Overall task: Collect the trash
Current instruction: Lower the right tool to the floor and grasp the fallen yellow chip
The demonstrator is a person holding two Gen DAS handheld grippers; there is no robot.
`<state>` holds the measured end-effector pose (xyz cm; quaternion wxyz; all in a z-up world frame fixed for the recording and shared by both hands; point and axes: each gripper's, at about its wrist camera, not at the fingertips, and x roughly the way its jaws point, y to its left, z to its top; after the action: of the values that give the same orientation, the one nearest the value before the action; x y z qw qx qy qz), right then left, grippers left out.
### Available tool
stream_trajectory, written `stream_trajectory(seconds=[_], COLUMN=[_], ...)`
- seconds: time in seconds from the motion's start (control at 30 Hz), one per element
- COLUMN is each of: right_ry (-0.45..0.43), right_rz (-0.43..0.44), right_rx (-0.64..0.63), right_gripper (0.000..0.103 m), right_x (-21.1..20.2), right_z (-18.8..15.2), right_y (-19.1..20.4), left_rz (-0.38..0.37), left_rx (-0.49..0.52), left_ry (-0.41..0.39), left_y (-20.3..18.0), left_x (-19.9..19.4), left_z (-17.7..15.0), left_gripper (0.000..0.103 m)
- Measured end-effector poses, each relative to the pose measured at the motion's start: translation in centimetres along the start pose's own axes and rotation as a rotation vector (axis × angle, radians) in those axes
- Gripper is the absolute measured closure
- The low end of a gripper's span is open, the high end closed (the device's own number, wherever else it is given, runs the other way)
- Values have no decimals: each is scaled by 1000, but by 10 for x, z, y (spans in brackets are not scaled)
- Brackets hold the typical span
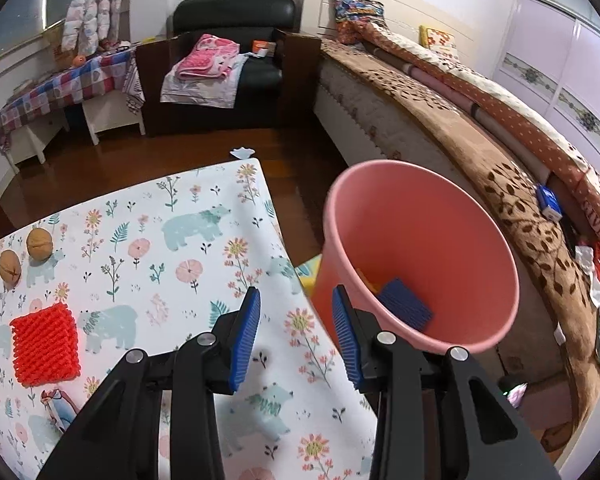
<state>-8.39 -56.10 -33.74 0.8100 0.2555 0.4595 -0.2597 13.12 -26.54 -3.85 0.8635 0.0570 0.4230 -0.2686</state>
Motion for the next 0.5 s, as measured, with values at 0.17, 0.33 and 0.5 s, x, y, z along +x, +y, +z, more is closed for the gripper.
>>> stream_trajectory(seconds=[0.17, 0.33, 0.5], right_ry=[96, 144, 171], right_rz=[-46, -59, -87], right_rx=[89, 193, 204], right_gripper=[64, 64, 64], right_x=[64, 103, 147], right_z=[-36, -50, -45], right_y=[-22, -37, -39], left_rz=[50, 128, 209], left_rx=[-12, -70, -129], left_ry=[-21, -67, -91], left_y=[1, 15, 34], left_x=[6, 2, 0], left_z=[10, 22, 31], left_gripper=[67, 67, 67])
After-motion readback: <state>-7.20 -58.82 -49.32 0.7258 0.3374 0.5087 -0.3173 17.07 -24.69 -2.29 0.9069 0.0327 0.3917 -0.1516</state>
